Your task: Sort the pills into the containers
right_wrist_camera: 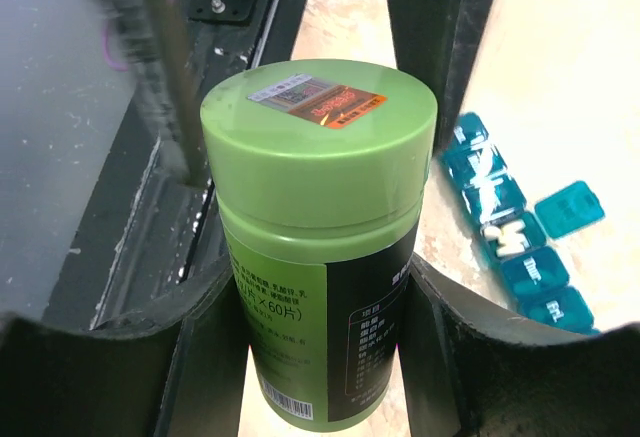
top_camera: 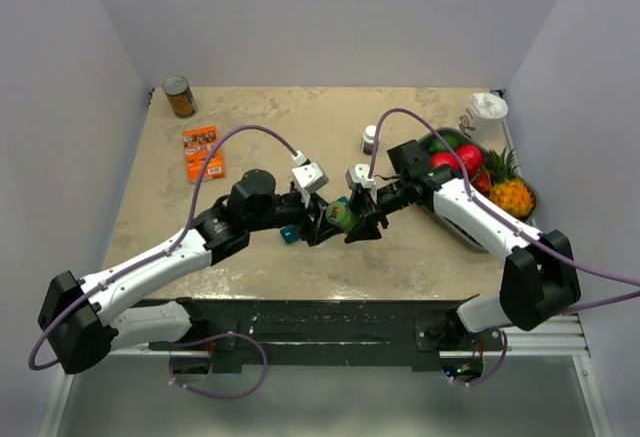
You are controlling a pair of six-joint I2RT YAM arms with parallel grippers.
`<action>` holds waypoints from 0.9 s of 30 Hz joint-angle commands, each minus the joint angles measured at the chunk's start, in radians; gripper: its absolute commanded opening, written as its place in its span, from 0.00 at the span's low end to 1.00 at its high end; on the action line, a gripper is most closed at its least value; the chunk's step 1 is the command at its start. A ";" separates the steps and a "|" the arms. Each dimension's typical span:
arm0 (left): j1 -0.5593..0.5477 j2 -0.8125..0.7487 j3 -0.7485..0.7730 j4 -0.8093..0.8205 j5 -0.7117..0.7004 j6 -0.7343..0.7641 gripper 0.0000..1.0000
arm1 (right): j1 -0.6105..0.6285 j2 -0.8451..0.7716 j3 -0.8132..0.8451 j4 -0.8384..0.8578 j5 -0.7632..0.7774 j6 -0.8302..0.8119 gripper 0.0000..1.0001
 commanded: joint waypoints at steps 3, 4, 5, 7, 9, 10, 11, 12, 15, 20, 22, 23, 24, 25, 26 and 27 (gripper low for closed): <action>0.000 -0.106 -0.034 0.037 -0.100 -0.003 0.93 | -0.024 -0.015 0.039 0.019 -0.032 0.070 0.00; 0.003 -0.141 -0.045 0.053 -0.105 -0.017 0.99 | -0.024 -0.017 0.039 0.017 -0.032 0.068 0.00; 0.003 -0.160 -0.051 0.061 -0.108 -0.034 0.99 | -0.026 -0.015 0.039 0.019 -0.032 0.068 0.00; 0.005 -0.200 -0.074 0.089 -0.095 -0.049 0.99 | -0.026 -0.014 0.039 0.019 -0.032 0.068 0.00; 0.005 -0.209 -0.083 0.096 -0.070 -0.051 0.99 | -0.026 -0.015 0.039 0.017 -0.033 0.067 0.00; 0.005 -0.207 -0.085 0.092 -0.061 -0.052 0.99 | -0.026 -0.012 0.041 0.016 -0.033 0.067 0.00; 0.005 -0.203 -0.083 0.086 -0.065 -0.060 0.99 | -0.026 -0.014 0.041 0.017 -0.033 0.067 0.00; 0.005 -0.191 -0.066 0.077 -0.079 -0.074 0.99 | -0.026 -0.014 0.039 0.017 -0.033 0.067 0.00; 0.003 -0.117 0.001 0.035 -0.099 -0.156 0.99 | -0.026 -0.014 0.039 0.017 -0.030 0.067 0.00; -0.015 0.016 0.098 -0.075 -0.137 -0.294 0.99 | -0.026 -0.012 0.039 0.017 -0.028 0.068 0.00; -0.027 0.026 0.104 -0.069 -0.168 -0.301 0.97 | -0.026 -0.012 0.039 0.017 -0.027 0.068 0.00; -0.032 0.027 0.102 -0.065 -0.173 -0.305 0.95 | -0.024 -0.011 0.039 0.019 -0.027 0.070 0.00; -0.033 0.027 0.101 -0.063 -0.186 -0.305 0.93 | -0.024 -0.011 0.039 0.019 -0.027 0.070 0.00; -0.033 0.030 0.102 -0.068 -0.191 -0.302 0.87 | -0.026 -0.011 0.039 0.019 -0.027 0.068 0.00; -0.033 0.033 0.104 -0.072 -0.196 -0.298 0.85 | -0.026 -0.011 0.039 0.019 -0.027 0.070 0.00; -0.035 0.036 0.107 -0.077 -0.199 -0.293 0.83 | -0.026 -0.011 0.039 0.019 -0.027 0.070 0.00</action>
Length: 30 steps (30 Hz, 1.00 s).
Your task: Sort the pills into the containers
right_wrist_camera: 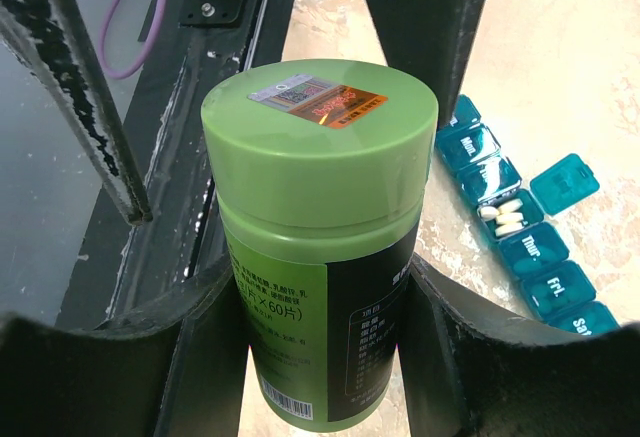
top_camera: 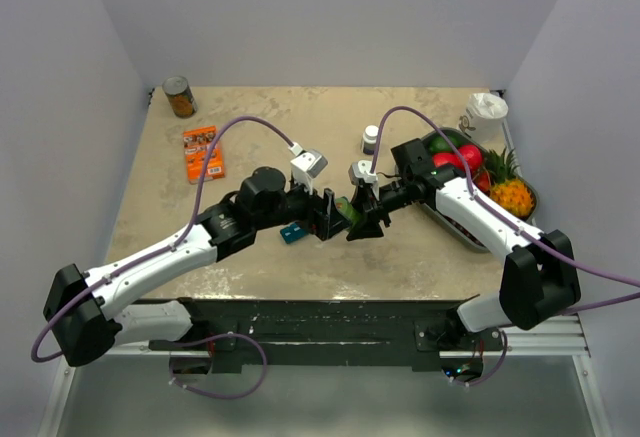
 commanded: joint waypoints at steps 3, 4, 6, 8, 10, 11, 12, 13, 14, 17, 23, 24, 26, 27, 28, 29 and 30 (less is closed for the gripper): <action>-0.010 0.017 0.064 -0.014 -0.030 -0.013 0.76 | 0.002 -0.010 0.038 0.018 -0.024 0.008 0.00; -0.010 0.027 0.067 -0.018 -0.026 -0.010 0.75 | 0.000 -0.009 0.038 0.019 -0.024 0.008 0.00; -0.015 0.037 0.075 -0.017 -0.018 0.008 0.74 | 0.000 -0.009 0.036 0.019 -0.024 0.008 0.00; -0.018 0.047 0.079 -0.014 -0.015 0.034 0.71 | 0.000 -0.009 0.035 0.019 -0.022 0.009 0.00; -0.022 0.056 0.082 -0.014 -0.007 0.074 0.66 | 0.000 -0.010 0.036 0.019 -0.025 0.009 0.00; -0.025 0.057 0.082 -0.015 -0.009 0.091 0.64 | 0.002 -0.008 0.036 0.019 -0.025 0.009 0.00; -0.028 0.057 0.082 -0.018 -0.009 0.111 0.61 | 0.000 -0.009 0.036 0.019 -0.025 0.011 0.00; -0.033 0.057 0.079 -0.018 -0.009 0.142 0.58 | 0.000 -0.008 0.036 0.019 -0.025 0.009 0.00; -0.035 0.059 0.075 -0.017 -0.009 0.153 0.55 | 0.000 -0.008 0.036 0.019 -0.024 0.009 0.00; -0.035 0.059 0.072 -0.009 0.000 0.173 0.38 | 0.002 -0.006 0.036 0.021 -0.025 0.009 0.00; -0.035 0.051 0.061 0.014 0.011 0.148 0.00 | 0.002 -0.005 0.034 0.019 -0.024 0.006 0.00; -0.035 0.047 0.055 0.019 0.009 0.137 0.00 | 0.000 -0.005 0.034 0.019 -0.025 0.006 0.00; -0.035 0.027 0.036 0.025 0.000 0.128 0.00 | 0.000 -0.006 0.036 0.019 -0.024 0.006 0.08; -0.035 0.018 0.029 0.026 -0.010 0.117 0.00 | 0.000 -0.008 0.035 0.018 -0.024 0.006 0.21; -0.035 0.005 0.009 0.028 -0.017 0.113 0.00 | 0.000 -0.011 0.036 0.019 -0.024 0.005 0.28; -0.035 -0.015 0.000 0.028 -0.035 0.110 0.00 | 0.000 -0.011 0.035 0.019 -0.022 0.006 0.37; -0.033 -0.027 -0.010 0.029 -0.043 0.101 0.00 | 0.002 -0.014 0.034 0.018 -0.022 0.006 0.49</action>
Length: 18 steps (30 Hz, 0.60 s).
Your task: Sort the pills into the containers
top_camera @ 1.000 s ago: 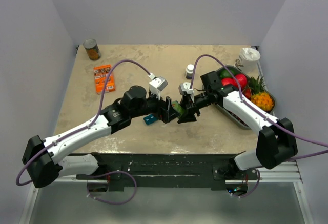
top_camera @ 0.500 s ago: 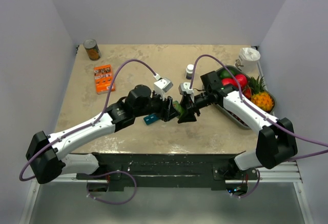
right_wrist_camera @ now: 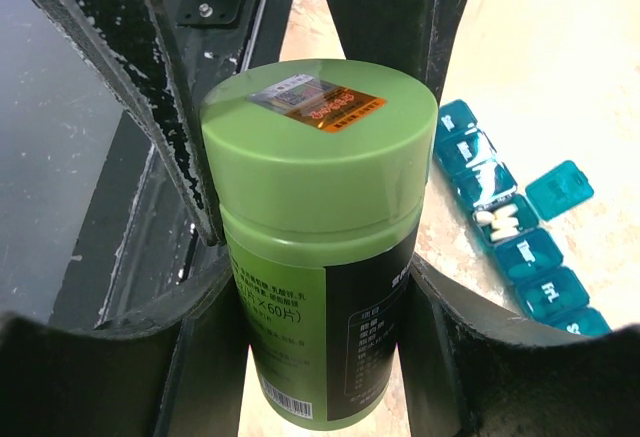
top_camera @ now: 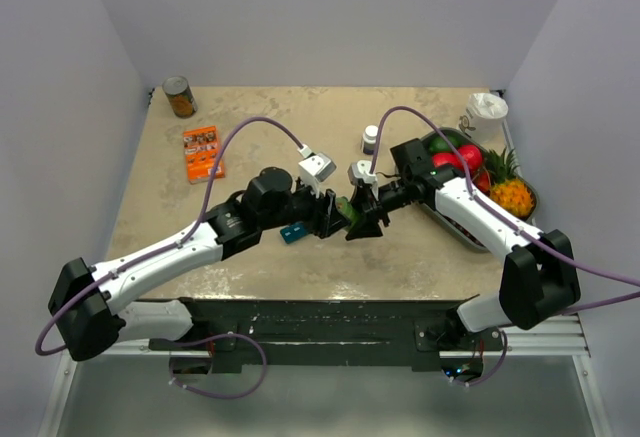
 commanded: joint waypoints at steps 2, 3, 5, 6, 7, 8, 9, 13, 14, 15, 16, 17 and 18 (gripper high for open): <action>-0.007 -0.103 -0.061 0.034 -0.050 -0.003 0.00 | 0.000 -0.019 0.033 0.008 -0.019 0.011 0.63; -0.005 -0.112 -0.070 0.032 -0.057 -0.007 0.00 | 0.000 -0.022 0.033 0.008 -0.017 0.013 0.72; -0.004 -0.135 -0.090 0.026 -0.074 -0.012 0.00 | 0.002 -0.023 0.033 0.009 -0.016 0.014 0.77; -0.001 -0.143 -0.096 0.021 -0.077 -0.018 0.00 | 0.002 -0.023 0.031 0.009 -0.016 0.014 0.83; 0.001 -0.148 -0.105 0.020 -0.077 -0.021 0.00 | 0.000 -0.023 0.031 0.012 -0.014 0.016 0.88; 0.002 -0.155 -0.108 0.012 -0.082 -0.022 0.00 | 0.002 -0.025 0.031 0.014 -0.011 0.022 0.99; 0.005 -0.160 -0.111 0.011 -0.082 -0.029 0.00 | 0.000 -0.025 0.028 0.015 -0.010 0.024 0.99; 0.018 -0.190 -0.127 -0.023 -0.134 -0.036 0.00 | -0.001 -0.026 0.028 0.041 0.016 0.046 0.99; 0.024 -0.209 -0.125 -0.070 -0.202 -0.039 0.00 | -0.006 -0.029 0.028 0.050 0.033 0.066 0.99; 0.042 -0.221 -0.125 -0.100 -0.249 -0.052 0.00 | -0.009 -0.034 0.027 0.060 0.065 0.076 0.99; 0.054 -0.236 -0.128 -0.129 -0.295 -0.058 0.00 | -0.018 -0.040 0.024 0.086 0.085 0.088 0.99; 0.073 -0.268 -0.130 -0.190 -0.382 -0.067 0.00 | -0.035 -0.057 0.013 0.109 0.102 0.130 0.99; 0.135 -0.285 -0.133 -0.218 -0.411 -0.084 0.00 | -0.049 -0.068 0.005 0.135 0.128 0.152 0.99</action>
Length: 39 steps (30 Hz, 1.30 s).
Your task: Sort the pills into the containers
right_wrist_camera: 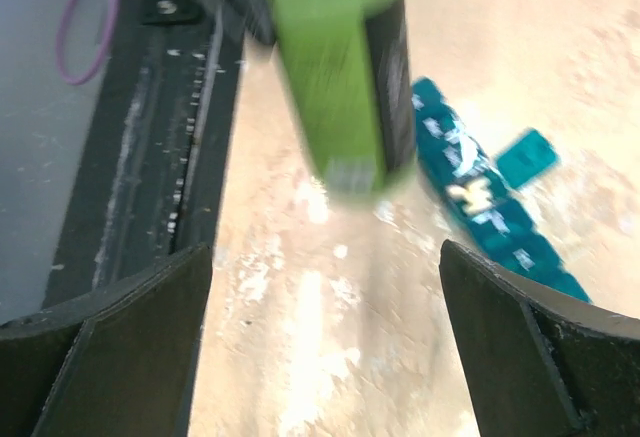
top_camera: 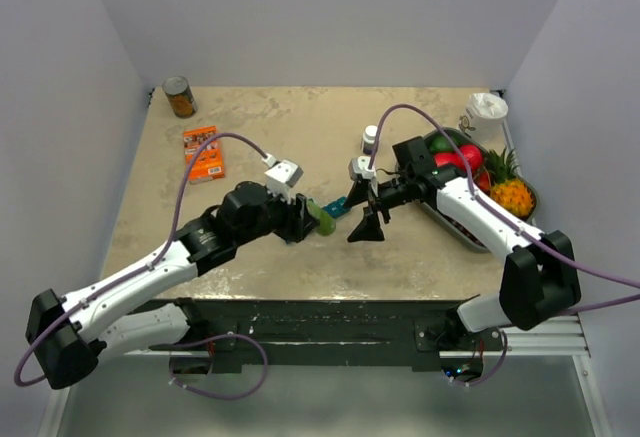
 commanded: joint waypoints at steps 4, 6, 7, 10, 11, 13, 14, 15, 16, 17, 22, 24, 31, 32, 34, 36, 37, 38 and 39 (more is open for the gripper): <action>0.323 -0.138 -0.012 -0.215 -0.311 -0.042 0.00 | -0.086 -0.081 -0.006 0.154 0.111 0.141 0.99; 0.453 -0.101 -0.011 -0.261 -0.343 -0.027 0.00 | -0.095 -0.081 -0.006 0.158 0.122 0.151 0.99; 0.498 -0.081 -0.011 -0.274 -0.343 -0.027 0.00 | -0.098 -0.083 -0.007 0.163 0.129 0.154 0.99; 0.629 -0.012 -0.016 -0.266 -0.351 -0.031 0.00 | -0.103 -0.084 -0.007 0.168 0.134 0.161 0.99; 0.650 0.015 -0.014 -0.248 -0.365 -0.027 0.00 | -0.106 -0.084 -0.009 0.169 0.132 0.163 0.99; 0.695 0.042 -0.006 -0.231 -0.388 -0.023 0.00 | -0.106 -0.087 -0.012 0.171 0.134 0.166 0.99; 0.708 0.067 -0.003 -0.216 -0.400 -0.019 0.00 | -0.107 -0.089 -0.010 0.171 0.134 0.166 0.99; 0.733 0.083 0.000 -0.208 -0.403 -0.008 0.00 | -0.107 -0.089 -0.010 0.171 0.132 0.166 0.99; 0.744 0.095 0.003 -0.200 -0.411 -0.002 0.00 | -0.109 -0.089 -0.010 0.172 0.134 0.166 0.99; 0.755 0.124 0.000 -0.180 -0.437 0.003 0.00 | -0.109 -0.089 -0.012 0.172 0.132 0.166 0.99; 0.839 0.201 -0.002 -0.154 -0.418 0.000 0.00 | -0.113 -0.093 -0.012 0.172 0.131 0.166 0.99; 0.848 0.218 0.000 -0.146 -0.428 -0.011 0.07 | -0.115 -0.095 -0.013 0.172 0.128 0.166 0.99; 0.879 0.200 0.024 -0.171 -0.397 -0.023 0.75 | -0.124 -0.101 -0.013 0.172 0.129 0.166 0.99; 0.879 0.178 0.029 -0.183 -0.392 -0.025 0.90 | -0.126 -0.101 -0.015 0.172 0.129 0.166 0.99; 0.879 0.155 0.047 -0.200 -0.385 -0.022 0.97 | -0.130 -0.103 -0.013 0.174 0.135 0.166 0.99; 0.879 0.118 0.061 -0.231 -0.368 -0.016 0.99 | -0.136 -0.106 -0.013 0.174 0.139 0.165 0.99; 0.879 0.103 0.076 -0.241 -0.359 -0.011 0.99 | -0.142 -0.107 -0.013 0.172 0.139 0.166 0.99; 0.879 0.074 0.084 -0.261 -0.334 -0.008 0.99 | -0.147 -0.107 -0.013 0.171 0.139 0.166 0.99; 0.879 0.059 0.090 -0.269 -0.317 0.009 0.99 | -0.149 -0.107 -0.013 0.171 0.142 0.166 0.99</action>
